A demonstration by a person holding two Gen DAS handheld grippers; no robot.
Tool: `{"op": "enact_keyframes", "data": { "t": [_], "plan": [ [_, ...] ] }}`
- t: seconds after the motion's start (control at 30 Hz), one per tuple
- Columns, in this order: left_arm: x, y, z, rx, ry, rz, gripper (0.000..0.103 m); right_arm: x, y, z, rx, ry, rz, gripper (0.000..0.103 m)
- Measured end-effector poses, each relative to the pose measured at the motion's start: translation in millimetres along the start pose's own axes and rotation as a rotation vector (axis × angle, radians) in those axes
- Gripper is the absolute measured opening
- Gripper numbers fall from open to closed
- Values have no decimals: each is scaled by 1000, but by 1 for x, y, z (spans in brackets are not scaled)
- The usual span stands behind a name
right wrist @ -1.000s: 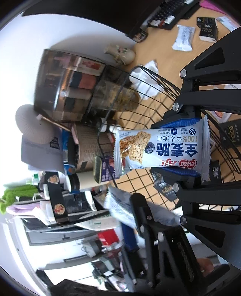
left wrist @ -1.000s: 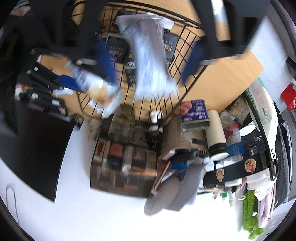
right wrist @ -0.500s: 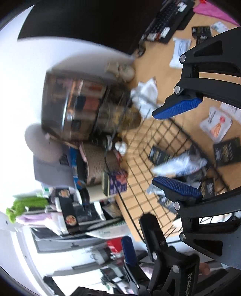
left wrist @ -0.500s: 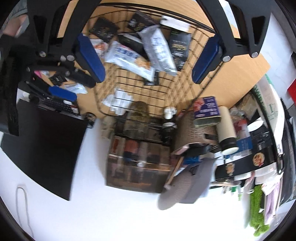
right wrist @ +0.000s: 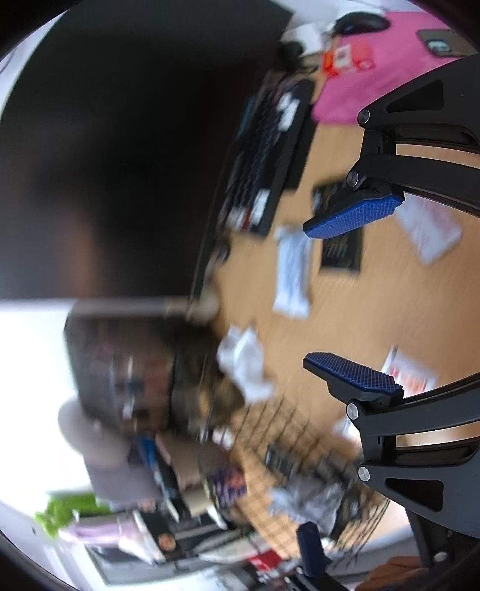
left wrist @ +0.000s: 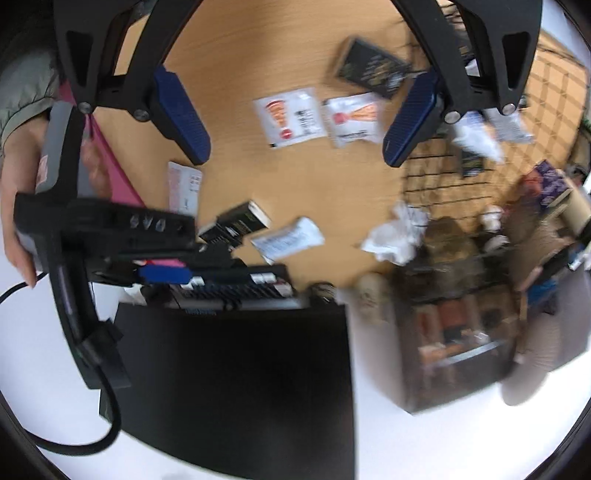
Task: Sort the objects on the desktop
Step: 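Move both open grippers back over the desk toward the Face packs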
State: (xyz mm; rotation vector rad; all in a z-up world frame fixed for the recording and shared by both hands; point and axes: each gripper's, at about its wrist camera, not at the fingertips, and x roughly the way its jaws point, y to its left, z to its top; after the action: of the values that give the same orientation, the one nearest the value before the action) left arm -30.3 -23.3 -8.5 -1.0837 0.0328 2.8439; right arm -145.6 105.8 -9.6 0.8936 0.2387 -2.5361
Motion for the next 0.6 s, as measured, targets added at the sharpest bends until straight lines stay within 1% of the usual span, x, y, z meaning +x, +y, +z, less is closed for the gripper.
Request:
{"op": "enact_keyframes", "data": {
  "t": [0.17,0.23,0.33,0.4,0.47,0.6],
  "plan": [
    [59,-14,16,-41,64,-62,94,26,-65,-12,94,71,-81,63],
    [80,-25,24,-26,88,-78,94,36,-85,-16,108,97,-110,63],
    [113,-37,35,14,110,-33,94,54,-108,-20,121,134,-151,63],
    [131,-37,43,13,126,-11,94,69,-119,-21,125,163,-172,63],
    [150,-30,51,0,139,14,94,84,-126,-20,112,189,-185,63],
    [175,-15,61,-24,163,52,94,104,-135,-12,84,197,-221,63]
  ]
}}
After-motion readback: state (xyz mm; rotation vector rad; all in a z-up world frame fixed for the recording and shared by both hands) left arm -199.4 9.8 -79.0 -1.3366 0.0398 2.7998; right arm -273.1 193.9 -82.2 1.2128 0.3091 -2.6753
